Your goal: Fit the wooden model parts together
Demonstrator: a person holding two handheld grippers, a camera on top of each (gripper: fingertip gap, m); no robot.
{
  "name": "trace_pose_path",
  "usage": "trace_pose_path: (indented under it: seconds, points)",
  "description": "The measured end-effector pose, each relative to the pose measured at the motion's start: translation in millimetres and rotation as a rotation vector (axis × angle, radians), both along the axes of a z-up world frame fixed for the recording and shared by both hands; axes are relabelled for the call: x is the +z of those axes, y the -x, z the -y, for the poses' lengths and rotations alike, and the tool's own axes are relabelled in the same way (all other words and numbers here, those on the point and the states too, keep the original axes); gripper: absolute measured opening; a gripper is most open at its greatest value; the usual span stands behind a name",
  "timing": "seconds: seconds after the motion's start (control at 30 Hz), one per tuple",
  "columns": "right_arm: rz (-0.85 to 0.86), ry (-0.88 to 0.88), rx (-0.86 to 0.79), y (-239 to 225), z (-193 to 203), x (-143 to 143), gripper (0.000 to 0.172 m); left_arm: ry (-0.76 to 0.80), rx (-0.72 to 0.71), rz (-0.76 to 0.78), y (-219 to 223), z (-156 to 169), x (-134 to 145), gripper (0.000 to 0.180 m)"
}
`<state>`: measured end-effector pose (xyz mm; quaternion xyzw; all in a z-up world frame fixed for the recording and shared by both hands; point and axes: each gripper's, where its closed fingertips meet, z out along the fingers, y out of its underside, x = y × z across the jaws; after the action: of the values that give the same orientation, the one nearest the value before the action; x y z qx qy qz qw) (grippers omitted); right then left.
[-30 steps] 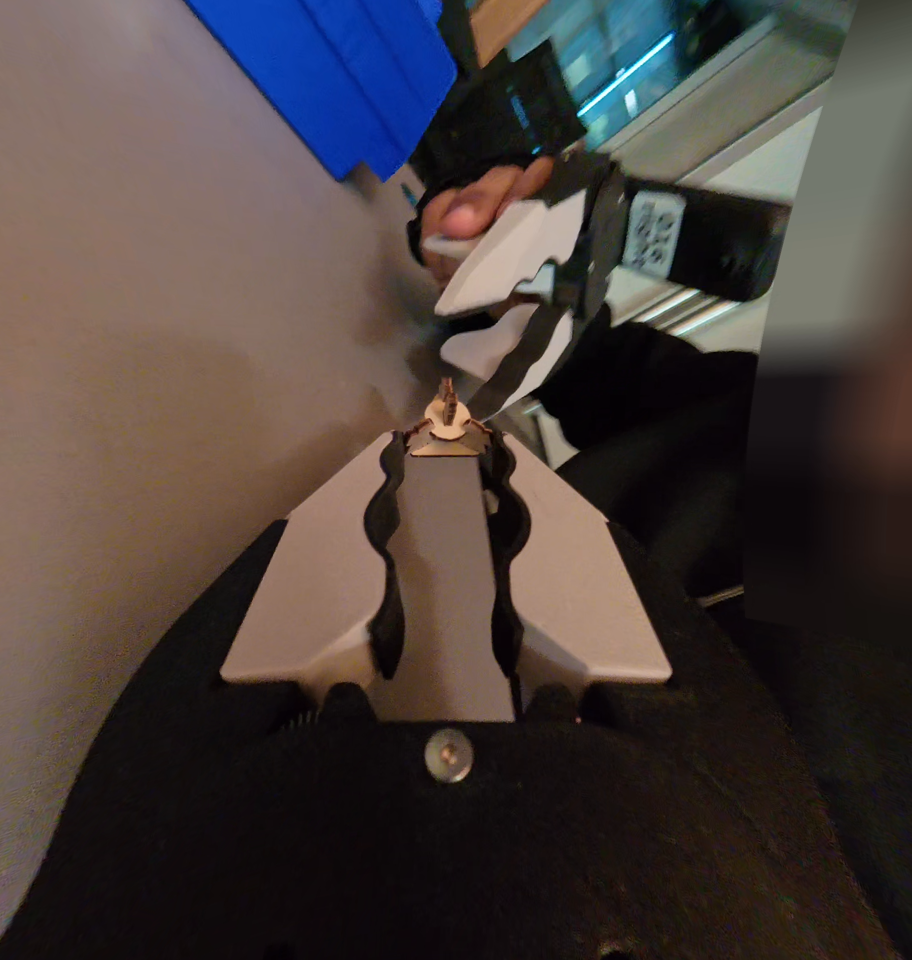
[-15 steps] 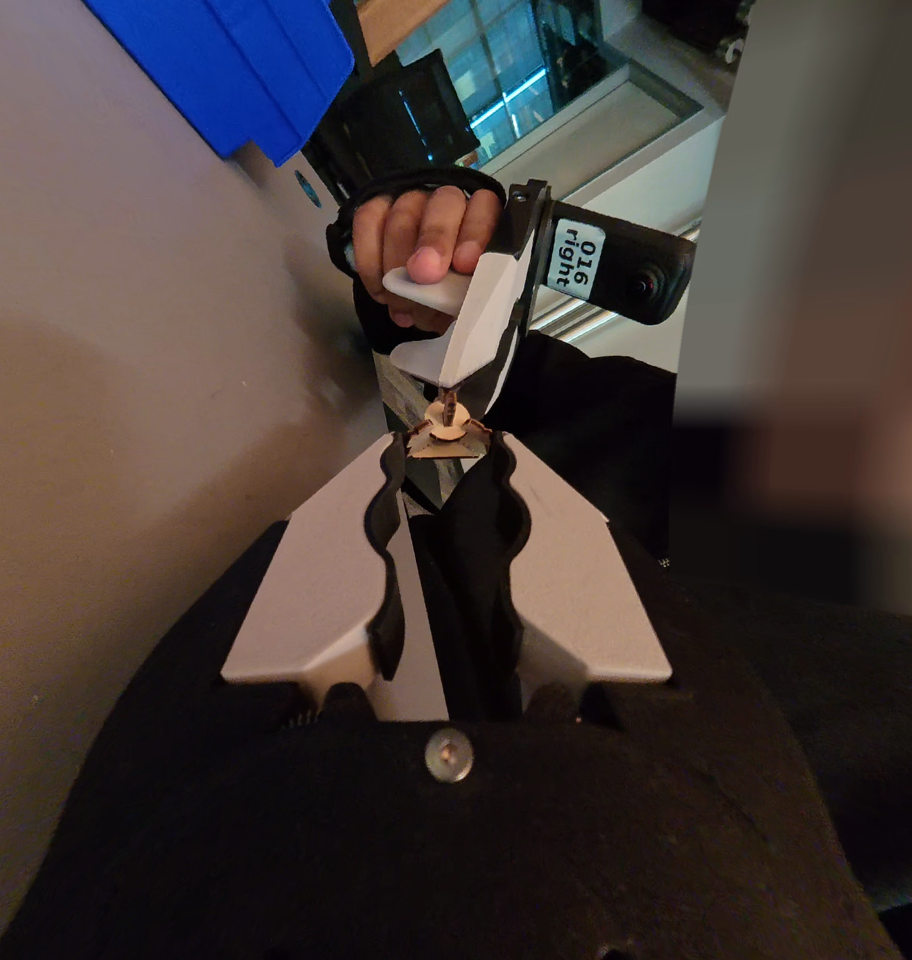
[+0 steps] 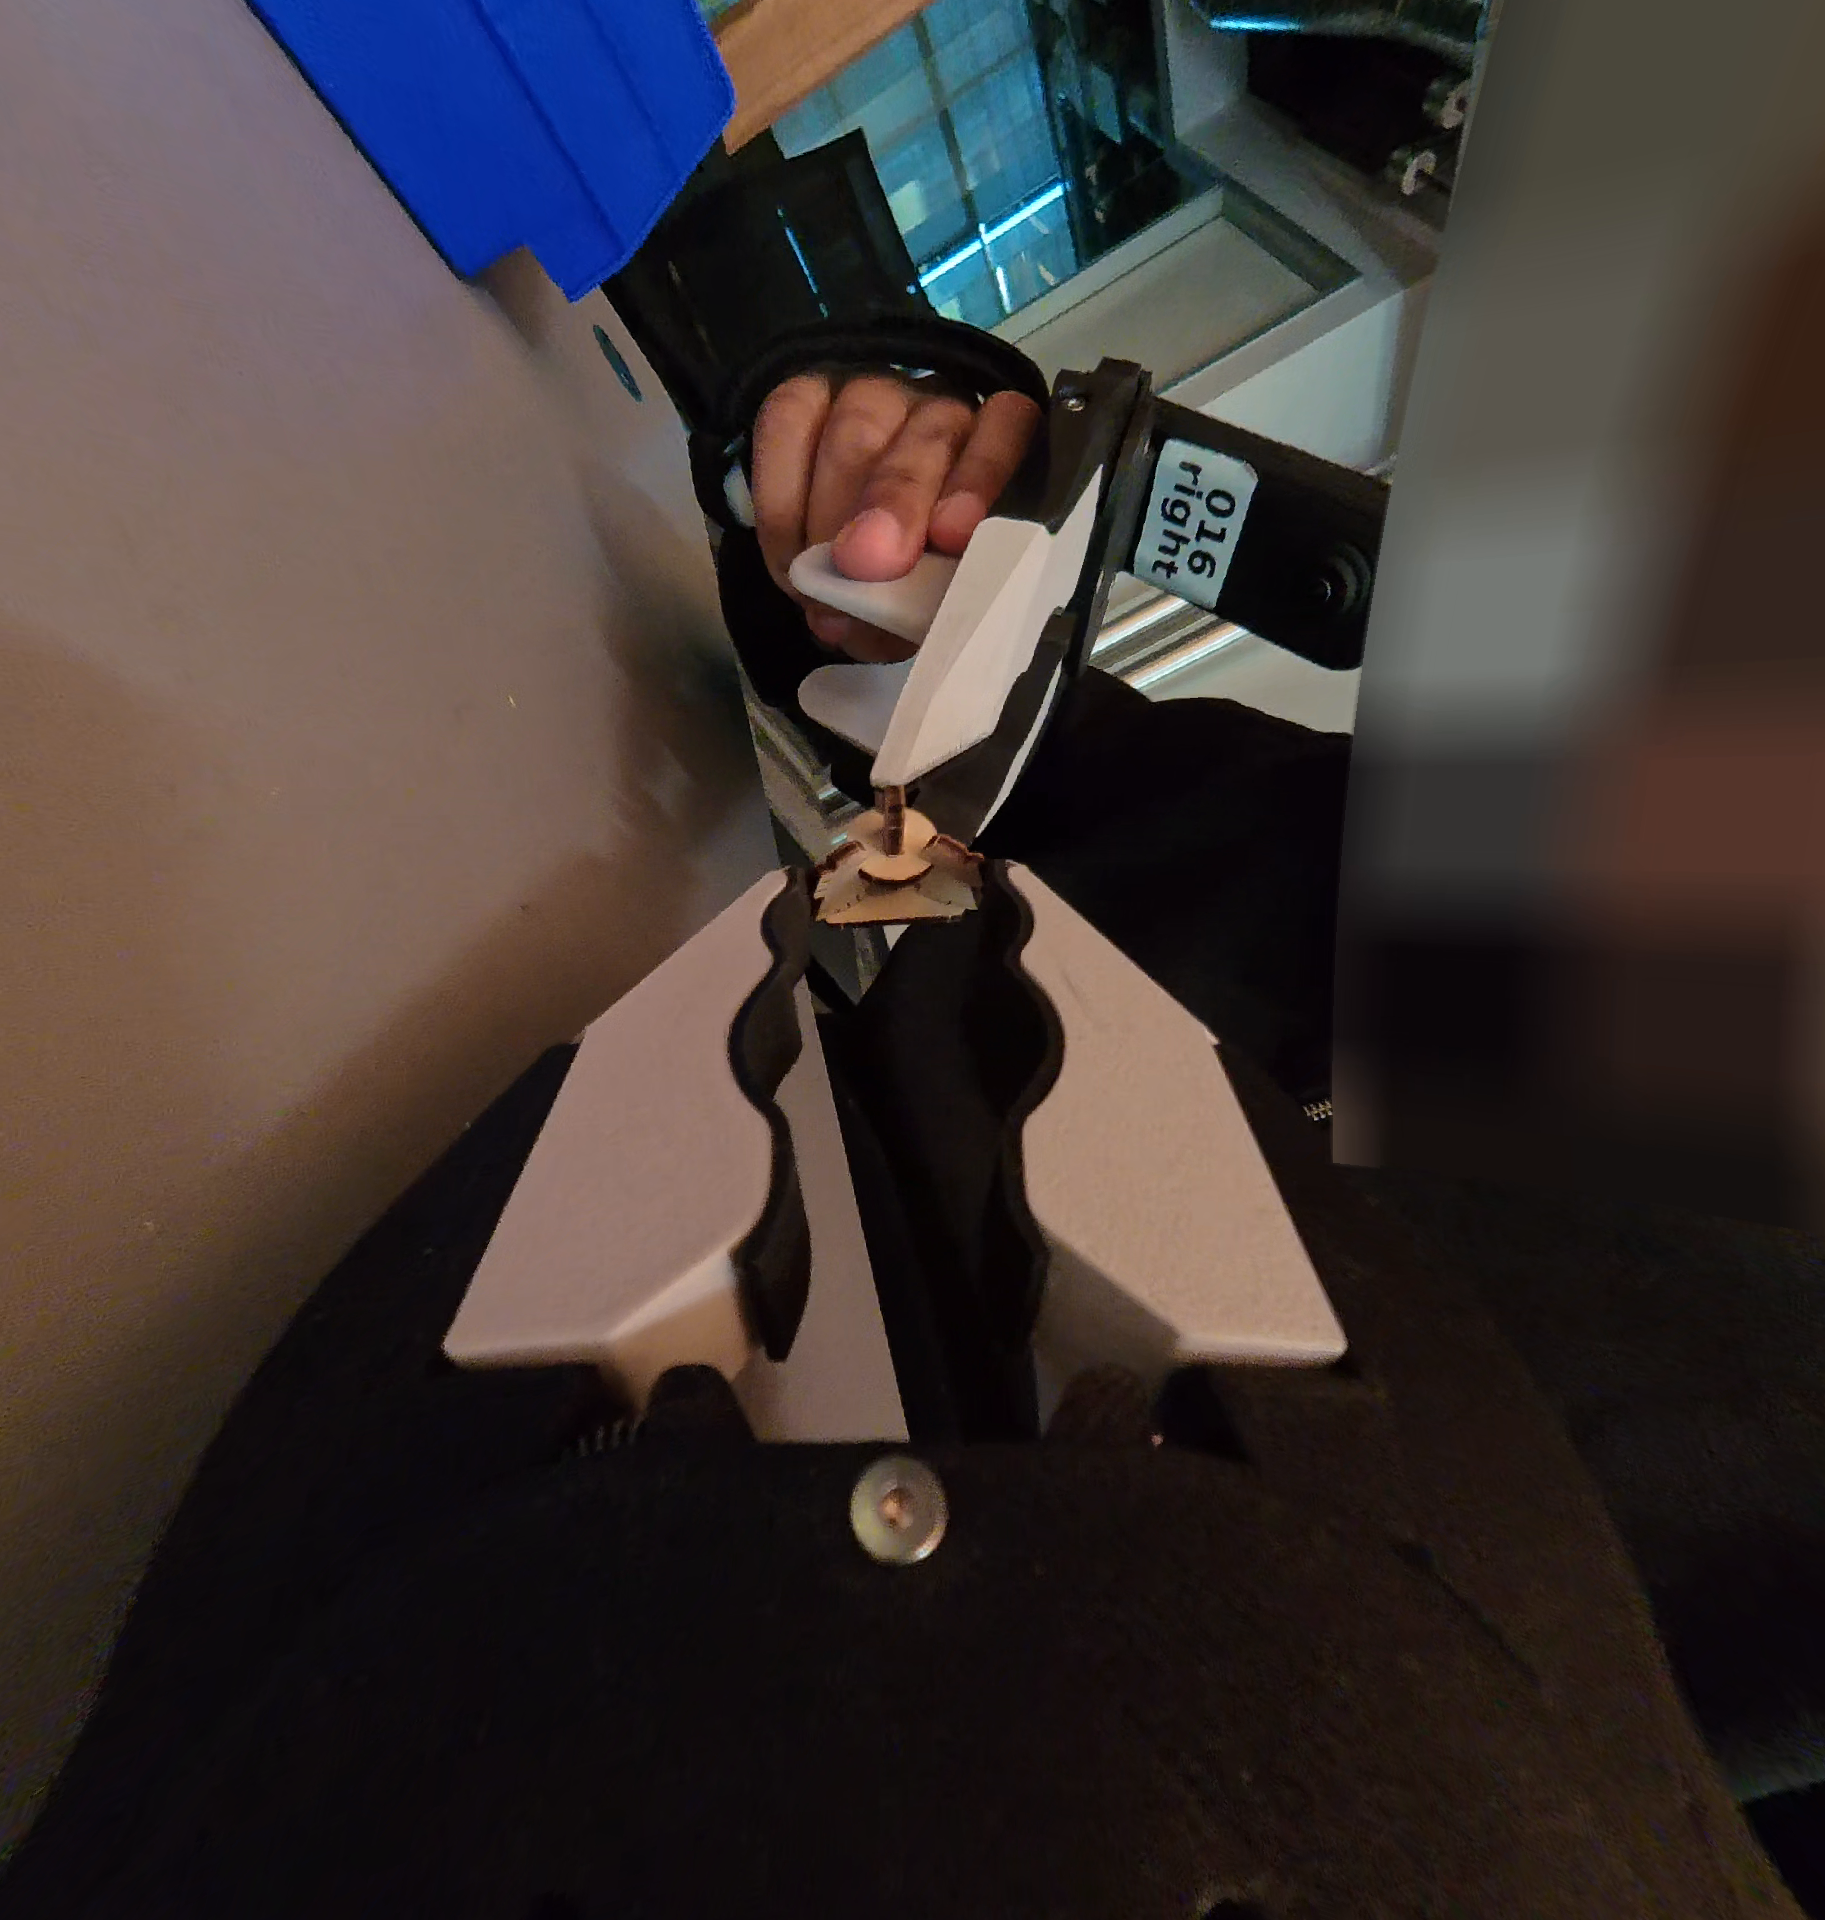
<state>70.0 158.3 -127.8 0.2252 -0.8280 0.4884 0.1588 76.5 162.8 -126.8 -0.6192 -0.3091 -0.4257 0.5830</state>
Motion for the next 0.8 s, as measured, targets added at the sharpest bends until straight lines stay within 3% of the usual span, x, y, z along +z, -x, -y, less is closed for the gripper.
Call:
trace_pose_path:
  seconds: [0.17, 0.3, 0.37, 0.5, 0.57, 0.8]
  points:
    - [0.027, 0.024, -0.013, 2, 2, -1, 0.018, 0.015, 0.008, 0.015, 3, 1, 0, 0.034]
    - [0.077, 0.071, -0.060, 14, 1, 5, 0.018, 0.016, 0.049, -0.042, 9, 2, 5, 0.051]
    - [0.093, 0.079, -0.090, 20, -1, 6, 0.018, 0.040, 0.122, -0.177, 16, 5, 8, 0.056]
    - [0.168, 0.082, -0.132, 28, 0, 4, 0.018, 0.172, 0.327, -0.657, 27, 16, 18, 0.053]
    - [0.188, 0.073, -0.145, 30, 2, 2, 0.018, 0.238, 0.381, -0.825, 28, 18, 21, 0.050]
    - [0.146, 0.010, -0.115, 26, 14, -8, 0.018, 0.470, 0.319, -1.090, 24, 10, -5, 0.027]
